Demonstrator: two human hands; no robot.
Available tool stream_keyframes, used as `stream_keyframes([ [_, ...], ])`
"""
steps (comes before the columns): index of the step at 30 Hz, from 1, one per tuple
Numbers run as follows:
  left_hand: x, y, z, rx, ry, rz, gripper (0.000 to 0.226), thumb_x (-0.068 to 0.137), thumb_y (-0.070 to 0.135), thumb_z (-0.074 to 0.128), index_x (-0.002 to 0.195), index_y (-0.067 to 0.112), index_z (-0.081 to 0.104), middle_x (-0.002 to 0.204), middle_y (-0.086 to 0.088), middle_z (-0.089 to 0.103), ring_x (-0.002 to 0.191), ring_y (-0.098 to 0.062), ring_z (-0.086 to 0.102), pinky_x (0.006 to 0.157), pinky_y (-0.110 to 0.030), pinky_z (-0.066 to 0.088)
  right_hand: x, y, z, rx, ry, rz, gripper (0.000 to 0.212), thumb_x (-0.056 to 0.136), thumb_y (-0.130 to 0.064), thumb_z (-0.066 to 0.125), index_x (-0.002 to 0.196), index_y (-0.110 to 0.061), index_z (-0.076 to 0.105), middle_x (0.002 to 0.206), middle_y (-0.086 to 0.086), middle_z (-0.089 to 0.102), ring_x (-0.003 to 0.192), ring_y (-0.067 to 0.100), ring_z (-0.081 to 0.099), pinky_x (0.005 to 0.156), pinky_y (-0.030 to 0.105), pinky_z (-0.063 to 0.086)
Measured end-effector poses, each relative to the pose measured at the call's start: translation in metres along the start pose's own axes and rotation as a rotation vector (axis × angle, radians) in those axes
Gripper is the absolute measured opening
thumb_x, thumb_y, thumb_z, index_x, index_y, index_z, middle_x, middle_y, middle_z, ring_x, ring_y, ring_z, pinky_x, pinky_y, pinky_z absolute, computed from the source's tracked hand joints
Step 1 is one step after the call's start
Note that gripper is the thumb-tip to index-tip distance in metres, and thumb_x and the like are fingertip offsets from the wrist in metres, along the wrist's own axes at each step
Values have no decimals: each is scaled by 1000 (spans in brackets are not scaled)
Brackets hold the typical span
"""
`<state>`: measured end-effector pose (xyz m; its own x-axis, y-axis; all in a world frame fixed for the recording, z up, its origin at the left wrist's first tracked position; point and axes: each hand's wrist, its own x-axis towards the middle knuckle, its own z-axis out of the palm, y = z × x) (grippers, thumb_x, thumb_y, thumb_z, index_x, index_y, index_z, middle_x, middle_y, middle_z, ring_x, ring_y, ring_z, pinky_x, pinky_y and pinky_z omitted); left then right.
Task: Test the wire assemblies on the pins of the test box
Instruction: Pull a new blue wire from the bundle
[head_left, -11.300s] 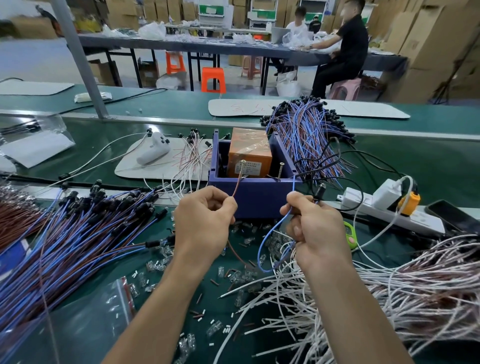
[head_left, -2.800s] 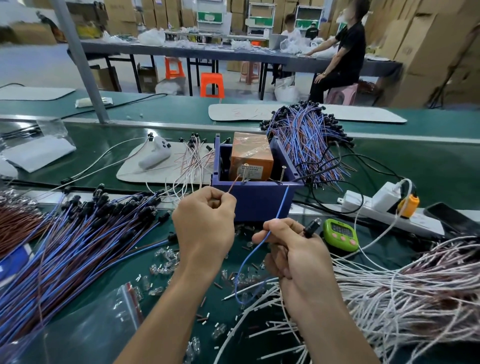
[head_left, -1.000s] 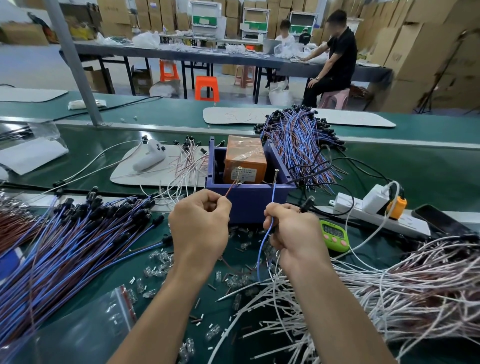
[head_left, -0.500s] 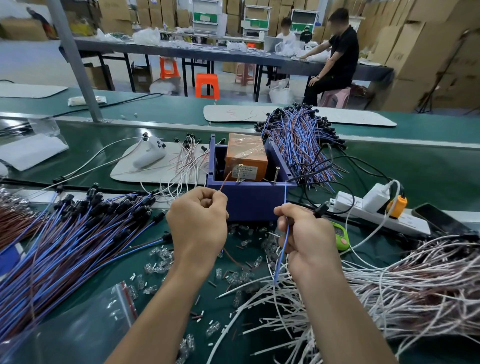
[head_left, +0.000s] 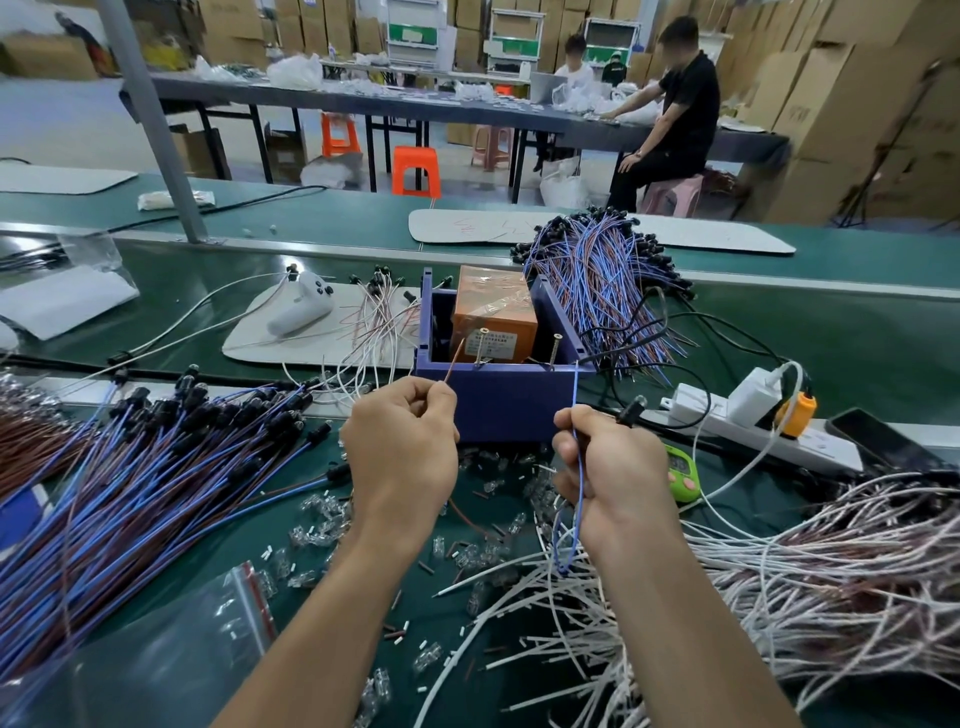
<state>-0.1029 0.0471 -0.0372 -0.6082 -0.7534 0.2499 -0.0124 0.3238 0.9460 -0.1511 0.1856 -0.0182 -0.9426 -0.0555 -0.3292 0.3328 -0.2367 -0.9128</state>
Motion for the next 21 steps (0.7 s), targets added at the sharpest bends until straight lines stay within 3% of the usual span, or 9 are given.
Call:
stream_keyframes([
  [7,0,-1,0,3,-28,8,38,93,15,65,55,20,65,47,6,61,34,-4,45,38,-16,37,-2,0,1,-2,-38,13,27,98,-5,52,74,-7,62,46,0,44,36,11,24,39,20,19],
  [12,-1,-1,0,34,-46,36,33,94,18,66,61,22,68,49,5,63,38,-7,47,42,-26,45,-2,2,0,0,-35,9,25,99,-4,52,76,-6,62,46,0,44,35,10,25,39,21,21],
  [21,-4,-1,-1,63,-63,56,31,94,20,66,63,23,69,51,9,62,41,-7,50,46,-32,49,0,2,-2,-23,-30,15,26,99,-6,52,76,-7,64,48,0,44,34,10,26,38,21,23],
])
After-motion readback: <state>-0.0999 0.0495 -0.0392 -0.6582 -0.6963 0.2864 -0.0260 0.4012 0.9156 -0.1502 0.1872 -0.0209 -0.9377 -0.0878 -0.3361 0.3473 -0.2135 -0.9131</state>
